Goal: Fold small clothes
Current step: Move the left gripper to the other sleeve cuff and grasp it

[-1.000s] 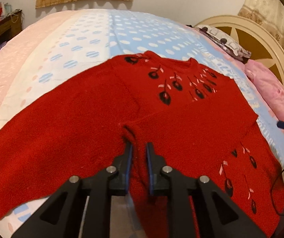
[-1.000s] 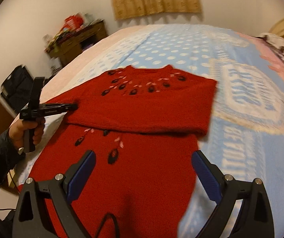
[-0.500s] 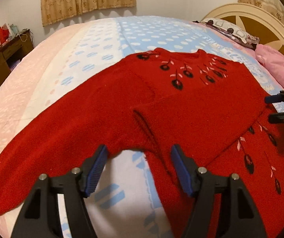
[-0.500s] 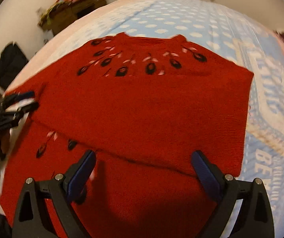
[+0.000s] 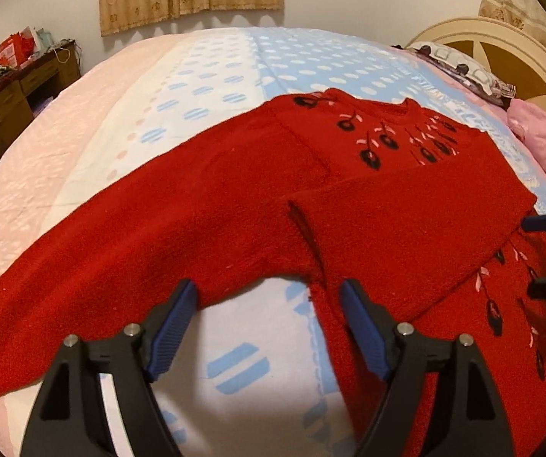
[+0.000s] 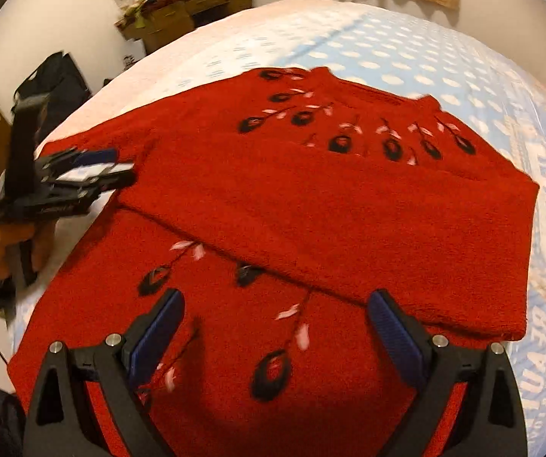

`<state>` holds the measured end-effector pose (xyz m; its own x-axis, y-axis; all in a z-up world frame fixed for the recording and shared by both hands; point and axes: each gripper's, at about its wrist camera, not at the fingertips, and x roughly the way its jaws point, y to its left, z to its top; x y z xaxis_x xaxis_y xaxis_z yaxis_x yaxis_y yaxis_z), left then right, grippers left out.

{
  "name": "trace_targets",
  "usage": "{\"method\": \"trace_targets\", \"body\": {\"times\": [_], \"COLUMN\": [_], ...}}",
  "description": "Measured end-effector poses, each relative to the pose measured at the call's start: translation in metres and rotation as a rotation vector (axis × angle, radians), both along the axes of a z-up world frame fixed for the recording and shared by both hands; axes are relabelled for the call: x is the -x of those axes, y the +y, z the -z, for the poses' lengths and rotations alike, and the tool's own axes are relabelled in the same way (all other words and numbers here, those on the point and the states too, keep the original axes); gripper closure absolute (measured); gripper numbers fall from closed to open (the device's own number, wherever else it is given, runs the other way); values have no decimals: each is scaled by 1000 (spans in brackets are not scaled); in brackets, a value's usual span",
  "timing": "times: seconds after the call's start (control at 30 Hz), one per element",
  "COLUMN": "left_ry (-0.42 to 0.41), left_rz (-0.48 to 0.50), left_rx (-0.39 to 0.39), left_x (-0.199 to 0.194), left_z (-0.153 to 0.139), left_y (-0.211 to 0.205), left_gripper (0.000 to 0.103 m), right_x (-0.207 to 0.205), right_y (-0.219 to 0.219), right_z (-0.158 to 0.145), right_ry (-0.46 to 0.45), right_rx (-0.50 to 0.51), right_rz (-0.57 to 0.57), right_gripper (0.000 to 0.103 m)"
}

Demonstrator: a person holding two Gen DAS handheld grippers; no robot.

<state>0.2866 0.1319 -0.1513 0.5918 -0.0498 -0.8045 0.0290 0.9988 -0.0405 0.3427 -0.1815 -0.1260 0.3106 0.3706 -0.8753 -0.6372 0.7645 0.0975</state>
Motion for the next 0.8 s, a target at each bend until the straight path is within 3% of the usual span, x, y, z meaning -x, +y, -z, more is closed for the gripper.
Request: {"method": "trace_targets", "body": {"times": [0.13,0.3,0.47,0.67,0.8], "left_ry": [0,-31,-24,-60,-66], "left_rz": [-7,-27,-54,-79,-150], "left_rx": [-3,41,39,17,-14], "left_x": [0,7,5,34,65], "left_z": [0,-6,-5,-22,-30], "left_y": [1,10,12,23,54], "left_gripper": [21,18,14,14,14], "right_x": [4,33,41,57,67], "right_y": [0,-10,-14,-28,-31], "right_z": [5,-14,2,-4,-1], "right_ry": [16,-52,-70,-117,-112], "right_rx": [17,0,101,76,67], "right_rz": [20,-13,-20,10,-13], "right_gripper": [6,6,5,6,6]}}
